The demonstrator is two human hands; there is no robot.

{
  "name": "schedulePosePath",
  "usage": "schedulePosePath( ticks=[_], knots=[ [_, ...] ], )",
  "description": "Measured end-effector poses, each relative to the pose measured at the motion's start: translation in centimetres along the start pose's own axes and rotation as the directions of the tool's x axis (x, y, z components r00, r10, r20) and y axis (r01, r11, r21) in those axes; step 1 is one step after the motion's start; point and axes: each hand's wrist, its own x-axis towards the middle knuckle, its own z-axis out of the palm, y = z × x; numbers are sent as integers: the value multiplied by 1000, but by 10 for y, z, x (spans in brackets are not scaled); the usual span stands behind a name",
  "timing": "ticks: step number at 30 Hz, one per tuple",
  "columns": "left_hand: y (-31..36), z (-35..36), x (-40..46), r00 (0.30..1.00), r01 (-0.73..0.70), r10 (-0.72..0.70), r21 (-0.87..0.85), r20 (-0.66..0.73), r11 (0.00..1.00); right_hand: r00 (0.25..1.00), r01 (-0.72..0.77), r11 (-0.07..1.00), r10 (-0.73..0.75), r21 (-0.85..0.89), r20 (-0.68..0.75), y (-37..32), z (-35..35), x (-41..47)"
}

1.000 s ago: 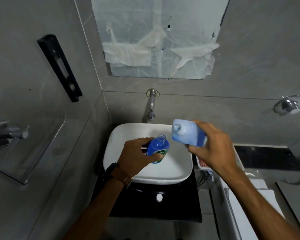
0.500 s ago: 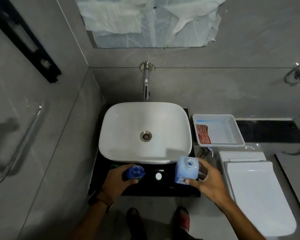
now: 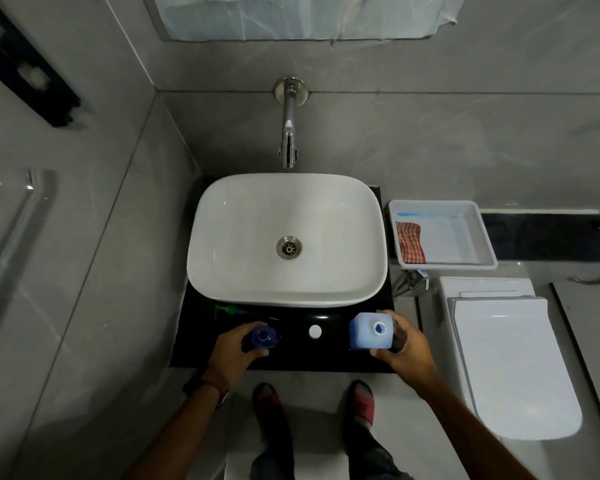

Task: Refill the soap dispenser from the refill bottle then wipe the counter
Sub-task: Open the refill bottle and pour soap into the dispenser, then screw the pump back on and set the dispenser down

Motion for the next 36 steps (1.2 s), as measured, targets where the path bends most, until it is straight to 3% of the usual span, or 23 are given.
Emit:
schedulePosePath(
  ticks=[8,13,15,17,20,23,28,31,36],
  knots=[
    [3,3,3,1000,18,-18,-47,11,999,1000,-4,1000,5,-2,14,13,-1,6],
    [-2,-4,-8,1000,-1,0,94,16,996,991,-103,994,99,-34,-91,26,5,-9],
    [-7,-10,-12,992,91,-87,48,-88,995,971,-136,988,117,-76,-208,37,14,-22],
    [-7,-19,-11,932,263,-287,-133,-220,956,961,-146,976,102,-159,-259,47,28,-35],
    [-1,-30,7,776,427,-593,-513,-214,744,978,-117,965,71,-237,-195,51,59,-46],
    [9,-35,27,712,435,-696,-718,-96,544,999,-25,958,14,-287,-41,38,96,-43],
    [8,-29,55,663,445,-737,-720,-135,532,977,178,952,-139,-251,164,-7,152,-7],
    [2,-28,65,620,470,-763,-693,-182,547,962,214,942,-156,-258,226,-31,178,18],
    [-8,-28,68,616,446,-762,-708,-203,548,947,174,956,-96,-237,306,-44,203,34]
  ],
)
